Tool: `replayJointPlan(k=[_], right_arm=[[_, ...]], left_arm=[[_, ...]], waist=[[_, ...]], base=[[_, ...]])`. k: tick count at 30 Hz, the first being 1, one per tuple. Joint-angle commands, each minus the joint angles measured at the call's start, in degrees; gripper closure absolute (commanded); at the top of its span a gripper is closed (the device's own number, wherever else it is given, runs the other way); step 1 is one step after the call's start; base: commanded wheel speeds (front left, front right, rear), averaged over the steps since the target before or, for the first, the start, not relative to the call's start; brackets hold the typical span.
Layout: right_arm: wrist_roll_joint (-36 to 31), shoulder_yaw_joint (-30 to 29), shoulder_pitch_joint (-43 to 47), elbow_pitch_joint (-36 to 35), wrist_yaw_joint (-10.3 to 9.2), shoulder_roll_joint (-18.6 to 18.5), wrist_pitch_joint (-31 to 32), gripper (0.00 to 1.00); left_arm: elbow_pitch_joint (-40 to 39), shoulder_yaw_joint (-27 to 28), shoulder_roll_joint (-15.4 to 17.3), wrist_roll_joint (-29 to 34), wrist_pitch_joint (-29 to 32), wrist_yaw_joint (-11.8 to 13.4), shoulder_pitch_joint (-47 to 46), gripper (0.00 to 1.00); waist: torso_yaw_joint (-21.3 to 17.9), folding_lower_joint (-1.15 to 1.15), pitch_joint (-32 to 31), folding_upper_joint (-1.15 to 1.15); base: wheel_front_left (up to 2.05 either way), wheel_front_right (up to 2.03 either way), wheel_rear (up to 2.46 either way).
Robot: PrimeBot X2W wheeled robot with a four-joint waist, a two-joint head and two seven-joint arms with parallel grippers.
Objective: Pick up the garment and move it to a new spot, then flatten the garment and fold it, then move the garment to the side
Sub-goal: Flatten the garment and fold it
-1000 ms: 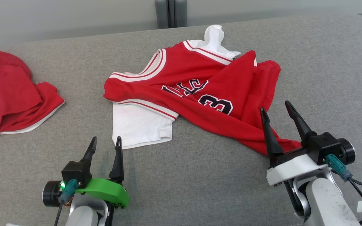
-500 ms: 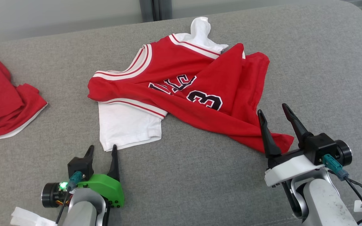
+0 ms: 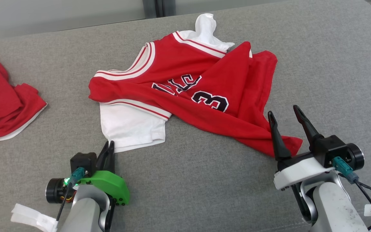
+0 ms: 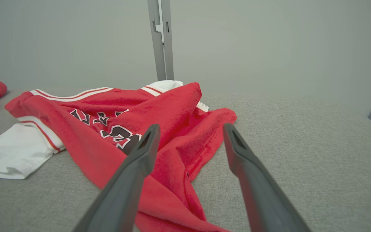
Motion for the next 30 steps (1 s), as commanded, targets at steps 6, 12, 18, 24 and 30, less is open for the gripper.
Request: replayJointPlan(k=[6, 12, 18, 24, 30], right_arm=[[-3.42, -1.12, 0.41, 2.89, -0.02, -0.41, -0.19, 0.00], [-5.82, -2.35, 1.44, 7.54, -0.02, -0.13, -0.19, 0.00], [-7.67, -3.01, 2.00, 10.72, -0.02, -0.04, -0.18, 0.00], [-8.24, -4.78, 2.96, 11.19, -0.02, -0.72, -0.19, 0.00], [-8.62, -6.32, 3.19, 11.62, -0.02, -0.96, -0.19, 0.00]], left_arm=[[-9.45, 2.77, 0.22, -1.38, 0.05, 0.74, 3.42, 1.00], [-15.45, 4.38, 0.20, -1.66, 0.05, 1.02, 6.78, 1.00], [-16.31, 3.48, 0.20, -2.16, 0.06, 1.26, 7.93, 1.00], [-16.66, 2.70, 0.21, -2.66, 0.06, 1.50, 8.28, 1.00], [-16.21, 2.46, 0.21, -2.42, 0.06, 1.44, 8.16, 1.00]], waist=[[0.75, 0.00, -0.88, 0.00], [1.34, 0.00, -2.08, 0.00], [1.99, 0.00, -2.95, 0.00], [2.31, 0.00, -3.34, 0.00], [2.27, 0.00, -3.25, 0.00]], base=[[0.00, 0.00, 0.00], [0.00, 0.00, 0.00], [0.00, 0.00, 0.00], [0.00, 0.00, 0.00], [0.00, 0.00, 0.00]])
